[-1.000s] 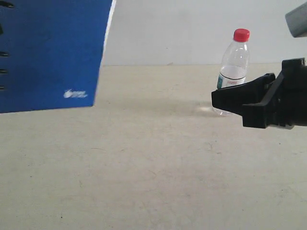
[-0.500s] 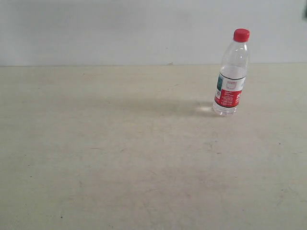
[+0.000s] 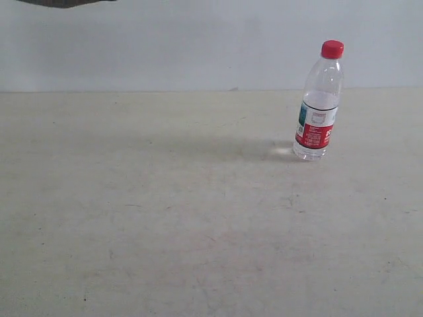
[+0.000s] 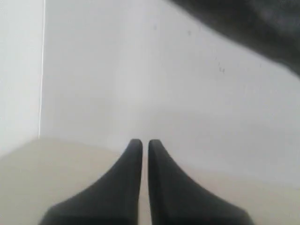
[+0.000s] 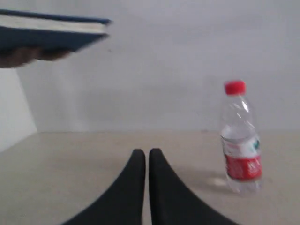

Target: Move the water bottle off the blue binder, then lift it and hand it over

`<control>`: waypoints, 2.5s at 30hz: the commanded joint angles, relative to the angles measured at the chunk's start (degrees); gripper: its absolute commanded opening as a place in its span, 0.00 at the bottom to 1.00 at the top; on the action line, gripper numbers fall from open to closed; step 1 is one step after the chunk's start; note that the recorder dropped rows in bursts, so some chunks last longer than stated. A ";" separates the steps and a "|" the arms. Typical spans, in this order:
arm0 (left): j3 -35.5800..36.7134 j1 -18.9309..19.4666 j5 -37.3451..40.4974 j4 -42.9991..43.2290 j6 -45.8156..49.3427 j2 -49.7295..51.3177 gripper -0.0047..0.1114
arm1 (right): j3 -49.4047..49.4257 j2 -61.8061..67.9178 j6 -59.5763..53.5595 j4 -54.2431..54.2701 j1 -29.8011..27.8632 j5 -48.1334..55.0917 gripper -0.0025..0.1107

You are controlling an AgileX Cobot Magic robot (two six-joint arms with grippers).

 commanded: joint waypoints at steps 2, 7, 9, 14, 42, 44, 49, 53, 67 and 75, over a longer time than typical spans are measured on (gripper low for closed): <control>8.49 -0.01 1.96 -0.85 -6.87 1.33 0.08 | 7.51 2.09 -1.09 4.17 -0.08 11.12 0.03; 9.04 -0.01 5.34 2.01 -1.95 1.44 0.08 | 7.51 2.43 -13.52 0.53 -0.08 -1.84 0.03; 9.04 -0.01 5.31 3.33 -1.95 1.44 0.08 | 7.51 2.43 -11.48 0.63 -0.08 -4.82 0.03; 9.04 -0.01 5.31 4.49 -1.95 1.44 0.08 | 7.51 2.43 -8.40 0.67 -0.08 -8.92 0.03; 9.04 -0.01 5.31 4.49 -1.95 1.44 0.08 | 7.51 2.23 -91.69 69.71 -0.08 -13.47 0.03; 9.04 -0.01 5.31 4.49 -1.95 1.44 0.08 | 7.51 1.48 -93.75 83.34 -0.17 13.81 0.03; 9.04 -0.01 5.44 4.48 -1.95 1.44 0.08 | 7.51 -5.46 -100.26 82.51 -0.17 32.71 0.03; 9.04 -0.01 5.44 4.48 -1.95 1.44 0.08 | 7.51 -5.69 -99.66 83.29 -0.17 31.21 0.03; 9.04 -0.01 5.44 4.48 -1.95 1.44 0.08 | 7.51 -5.69 -101.16 87.61 -0.17 31.61 0.03; 9.04 -0.01 5.44 4.48 -1.95 1.44 0.08 | 7.51 -5.69 -94.88 87.64 -0.17 31.91 0.03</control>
